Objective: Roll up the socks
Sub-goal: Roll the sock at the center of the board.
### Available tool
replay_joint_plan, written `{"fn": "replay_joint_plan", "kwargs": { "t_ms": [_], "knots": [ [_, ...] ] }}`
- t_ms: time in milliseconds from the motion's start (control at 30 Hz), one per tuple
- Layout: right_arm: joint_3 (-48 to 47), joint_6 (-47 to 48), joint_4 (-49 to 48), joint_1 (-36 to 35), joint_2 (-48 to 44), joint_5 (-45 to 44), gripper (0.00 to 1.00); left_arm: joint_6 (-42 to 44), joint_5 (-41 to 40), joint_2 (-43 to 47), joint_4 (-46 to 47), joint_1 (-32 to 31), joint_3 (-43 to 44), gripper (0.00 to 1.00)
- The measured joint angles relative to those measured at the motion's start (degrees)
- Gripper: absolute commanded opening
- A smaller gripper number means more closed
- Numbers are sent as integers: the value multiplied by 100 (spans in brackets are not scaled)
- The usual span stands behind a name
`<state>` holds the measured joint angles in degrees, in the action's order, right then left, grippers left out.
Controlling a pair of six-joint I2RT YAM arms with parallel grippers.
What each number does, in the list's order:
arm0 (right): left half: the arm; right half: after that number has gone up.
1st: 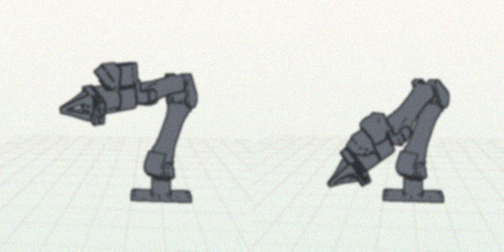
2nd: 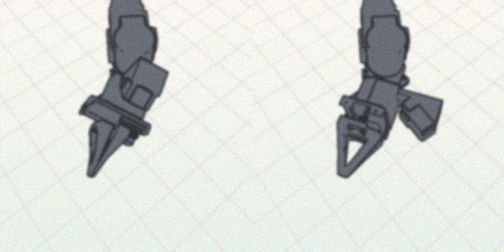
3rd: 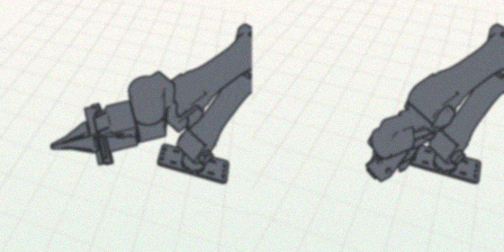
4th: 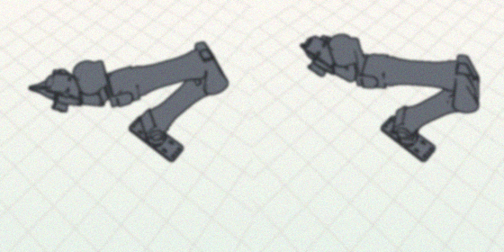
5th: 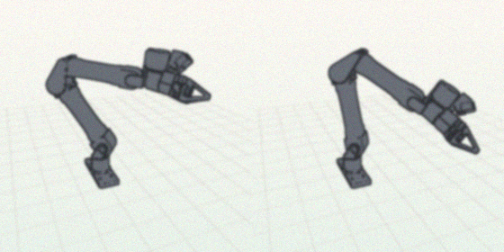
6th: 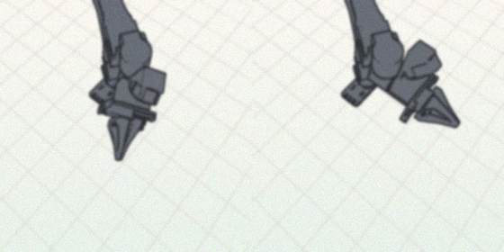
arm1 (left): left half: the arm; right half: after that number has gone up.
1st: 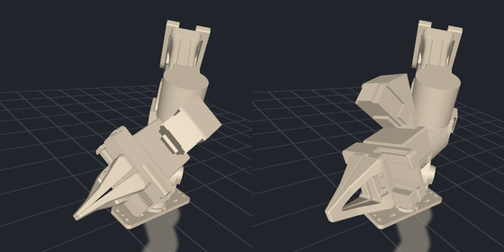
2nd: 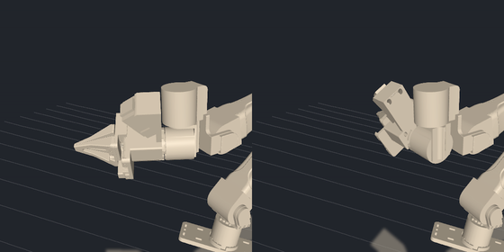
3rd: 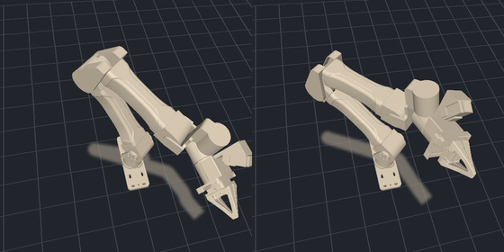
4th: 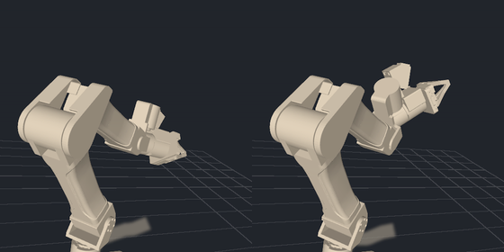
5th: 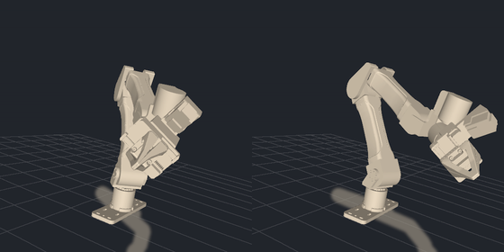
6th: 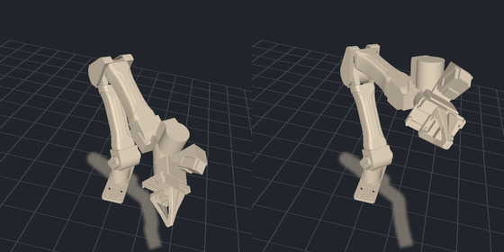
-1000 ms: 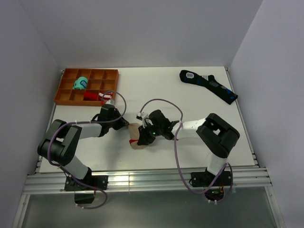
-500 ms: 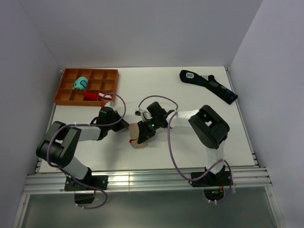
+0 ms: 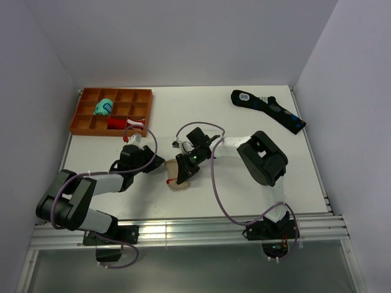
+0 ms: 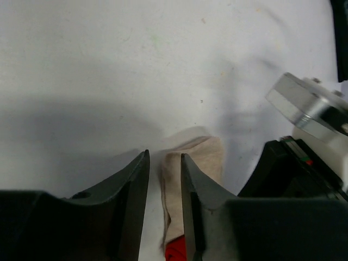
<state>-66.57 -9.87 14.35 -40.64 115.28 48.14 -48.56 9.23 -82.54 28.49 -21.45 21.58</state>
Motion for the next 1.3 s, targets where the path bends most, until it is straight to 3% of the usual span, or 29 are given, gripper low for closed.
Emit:
{"fn": "replay_joint_plan", "kwargs": {
  "t_ms": [67,367,533,967,1300],
  "knots": [
    [-79,31,103,9,59,46,13,52,17,186,125,-9,-107,46],
    [-308,87,435,68,282,323,13,225,223,1322,728,-251,-1141,46],
    [-450,122,636,94,422,485,13,297,190,1853,890,-763,-1602,46],
    [-706,212,1071,116,627,656,13,446,-459,1687,938,-1655,-1631,47],
    [-721,210,1209,116,658,702,15,501,-841,1703,717,-1989,-1611,47]
  ]
}}
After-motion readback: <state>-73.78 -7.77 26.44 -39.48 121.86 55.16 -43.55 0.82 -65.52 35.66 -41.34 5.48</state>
